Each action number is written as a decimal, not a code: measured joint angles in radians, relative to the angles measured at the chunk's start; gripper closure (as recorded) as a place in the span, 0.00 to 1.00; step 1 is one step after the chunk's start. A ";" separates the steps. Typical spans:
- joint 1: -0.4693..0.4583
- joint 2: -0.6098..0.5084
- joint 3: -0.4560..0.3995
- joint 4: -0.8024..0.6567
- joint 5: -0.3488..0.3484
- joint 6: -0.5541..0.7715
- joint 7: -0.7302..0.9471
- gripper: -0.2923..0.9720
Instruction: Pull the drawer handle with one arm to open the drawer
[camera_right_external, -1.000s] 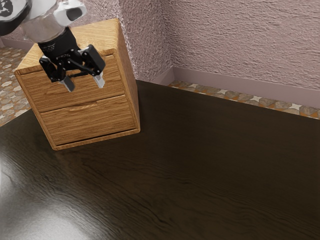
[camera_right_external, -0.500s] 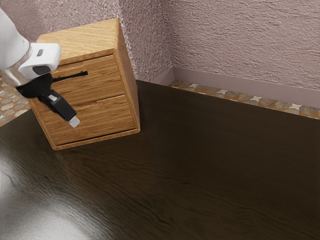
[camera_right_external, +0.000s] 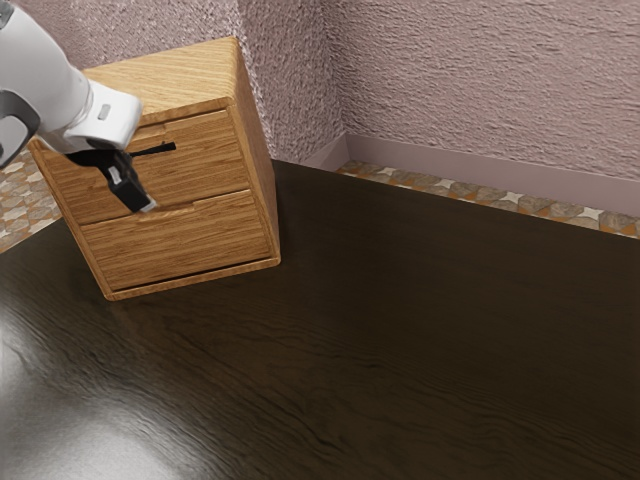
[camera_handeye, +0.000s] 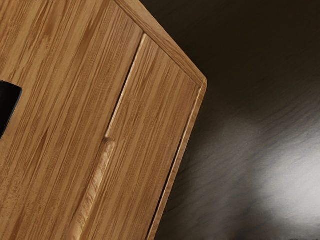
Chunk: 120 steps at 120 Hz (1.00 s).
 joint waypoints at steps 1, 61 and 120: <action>-0.005 -0.001 0.005 0.002 0.004 0.002 0.005 0.23; -0.128 -0.012 0.150 0.074 0.101 0.033 0.282 0.23; -0.172 -0.001 0.185 0.116 0.140 0.031 0.470 0.25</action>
